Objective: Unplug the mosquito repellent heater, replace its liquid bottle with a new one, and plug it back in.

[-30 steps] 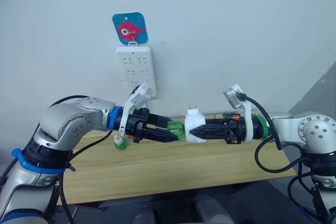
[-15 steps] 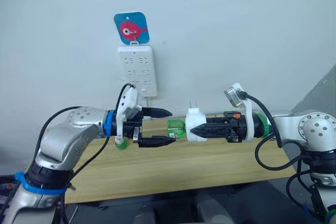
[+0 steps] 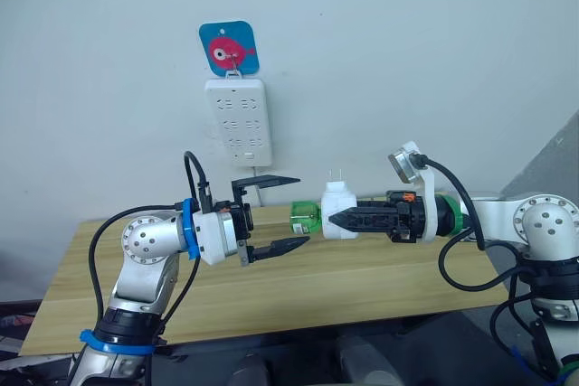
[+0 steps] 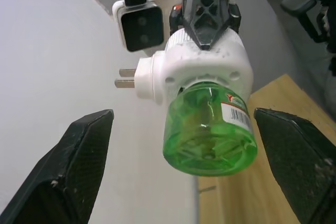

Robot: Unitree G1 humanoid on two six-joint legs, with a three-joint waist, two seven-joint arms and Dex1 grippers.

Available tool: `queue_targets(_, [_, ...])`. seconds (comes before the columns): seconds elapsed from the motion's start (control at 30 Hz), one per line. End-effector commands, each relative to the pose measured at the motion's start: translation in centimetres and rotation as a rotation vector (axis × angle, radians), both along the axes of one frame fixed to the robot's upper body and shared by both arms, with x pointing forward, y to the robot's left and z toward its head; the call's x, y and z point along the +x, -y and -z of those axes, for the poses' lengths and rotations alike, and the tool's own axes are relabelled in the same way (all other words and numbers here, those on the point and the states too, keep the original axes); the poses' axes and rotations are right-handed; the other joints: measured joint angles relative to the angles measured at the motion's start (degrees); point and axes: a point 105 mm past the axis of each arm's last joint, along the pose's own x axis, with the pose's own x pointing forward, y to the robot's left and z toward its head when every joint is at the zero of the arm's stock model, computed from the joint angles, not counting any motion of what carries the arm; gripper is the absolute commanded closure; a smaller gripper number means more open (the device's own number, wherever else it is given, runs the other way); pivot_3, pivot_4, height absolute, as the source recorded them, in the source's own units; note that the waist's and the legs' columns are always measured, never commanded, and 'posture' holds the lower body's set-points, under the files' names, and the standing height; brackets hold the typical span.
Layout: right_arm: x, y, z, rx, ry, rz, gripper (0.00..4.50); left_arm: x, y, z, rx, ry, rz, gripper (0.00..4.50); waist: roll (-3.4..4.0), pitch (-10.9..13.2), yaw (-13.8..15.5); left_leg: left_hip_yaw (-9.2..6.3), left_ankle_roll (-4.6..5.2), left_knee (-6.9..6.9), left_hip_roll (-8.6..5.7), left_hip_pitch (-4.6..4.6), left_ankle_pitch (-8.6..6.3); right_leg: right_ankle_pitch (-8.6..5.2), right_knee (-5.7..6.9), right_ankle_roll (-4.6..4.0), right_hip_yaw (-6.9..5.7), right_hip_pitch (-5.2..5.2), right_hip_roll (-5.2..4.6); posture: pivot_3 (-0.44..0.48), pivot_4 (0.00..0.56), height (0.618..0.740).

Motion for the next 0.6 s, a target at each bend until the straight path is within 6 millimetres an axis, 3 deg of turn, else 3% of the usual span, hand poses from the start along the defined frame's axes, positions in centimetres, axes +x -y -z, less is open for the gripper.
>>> queue_targets(0.03, [-0.04,0.02,-1.46,0.04,0.048,-0.002,1.5,-0.14,0.16,0.08,0.009,0.059,0.014,0.0,0.0,0.0,-0.08,0.0,0.0,0.0,0.0,0.0,0.0,0.0,0.0,0.0,0.0,0.0,0.0,-0.151,0.061,0.74])
queue_targets(0.2, [-0.08,0.02,-1.47,0.04,0.048,-0.001,1.5,0.06,0.13,0.62,0.021,0.056,0.009,0.0,0.0,0.0,-0.2,-0.02,0.0,0.0,0.0,0.0,0.0,0.0,0.02,0.01,-0.01,-0.01,0.0,-0.153,0.061,0.74])
queue_targets(0.3, [-0.16,0.0,-1.51,0.041,0.049,-0.003,1.5,0.29,0.27,0.56,0.014,0.054,0.005,0.58,0.0,0.0,-0.22,-0.02,0.0,0.01,0.0,0.0,0.0,0.01,0.02,0.01,-0.02,0.0,0.0,-0.153,0.062,0.74])
queue_targets(0.47, [-0.22,-0.03,-1.51,0.041,0.049,-0.005,1.5,0.37,0.31,0.56,0.017,0.043,0.011,2.14,0.0,0.0,-0.25,-0.03,0.0,0.01,0.0,-0.01,0.0,0.01,0.02,0.02,-0.02,0.0,0.0,-0.153,0.062,0.74])
queue_targets(0.6, [-0.27,-0.1,-1.51,0.04,0.051,-0.007,1.5,0.41,0.32,0.51,0.029,0.014,0.026,2.24,0.0,0.0,-0.26,-0.04,0.0,0.0,0.01,0.0,0.0,0.01,0.03,0.02,-0.03,-0.01,0.0,-0.152,0.064,0.74])
